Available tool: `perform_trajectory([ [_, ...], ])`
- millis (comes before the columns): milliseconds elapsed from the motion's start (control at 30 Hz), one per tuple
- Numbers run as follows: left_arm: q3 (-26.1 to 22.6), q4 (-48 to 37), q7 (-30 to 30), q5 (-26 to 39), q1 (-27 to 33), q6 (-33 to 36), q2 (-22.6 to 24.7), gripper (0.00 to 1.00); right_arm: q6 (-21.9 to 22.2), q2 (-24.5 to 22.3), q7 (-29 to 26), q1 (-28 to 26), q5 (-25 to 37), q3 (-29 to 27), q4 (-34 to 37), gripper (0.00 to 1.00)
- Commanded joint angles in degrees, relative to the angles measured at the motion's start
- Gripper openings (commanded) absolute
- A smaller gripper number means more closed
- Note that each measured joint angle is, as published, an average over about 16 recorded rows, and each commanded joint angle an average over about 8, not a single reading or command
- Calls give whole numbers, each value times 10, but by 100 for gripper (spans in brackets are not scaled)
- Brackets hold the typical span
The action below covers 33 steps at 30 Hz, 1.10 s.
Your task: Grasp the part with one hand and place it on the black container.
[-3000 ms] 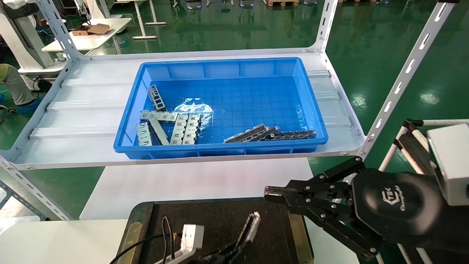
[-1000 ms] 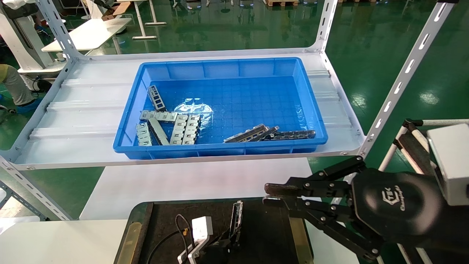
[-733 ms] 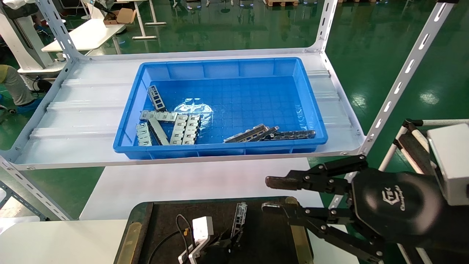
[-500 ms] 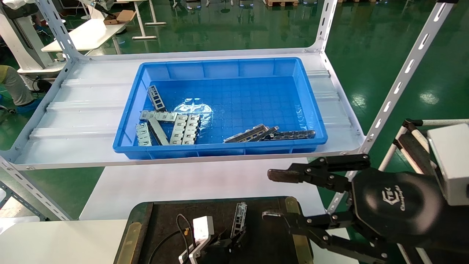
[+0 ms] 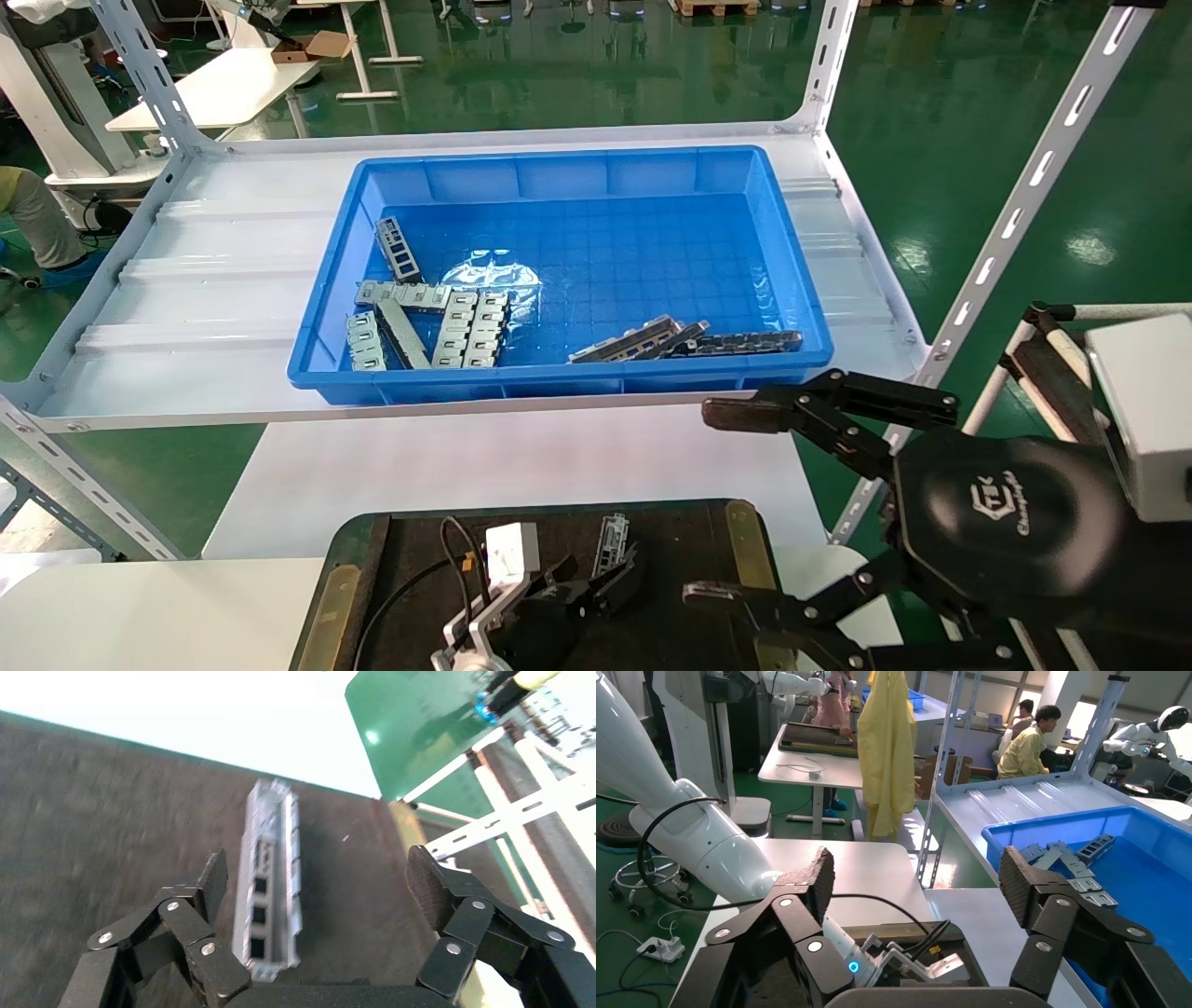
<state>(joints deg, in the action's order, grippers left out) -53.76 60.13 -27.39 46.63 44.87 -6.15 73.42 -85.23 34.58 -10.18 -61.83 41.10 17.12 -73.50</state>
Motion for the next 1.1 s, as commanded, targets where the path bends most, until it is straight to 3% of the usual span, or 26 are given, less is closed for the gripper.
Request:
perform_trajectory([
  [33, 4, 9, 0, 4, 1, 8, -5, 100, 0, 0, 0, 0, 0, 0, 0, 100],
  [600, 29, 92, 36, 18, 31, 226, -119, 100, 0, 0, 0, 0, 0, 1, 0, 100],
  [1100, 102, 168, 114, -28, 32, 422, -243, 100, 0, 0, 0, 0, -1, 1, 0, 100],
])
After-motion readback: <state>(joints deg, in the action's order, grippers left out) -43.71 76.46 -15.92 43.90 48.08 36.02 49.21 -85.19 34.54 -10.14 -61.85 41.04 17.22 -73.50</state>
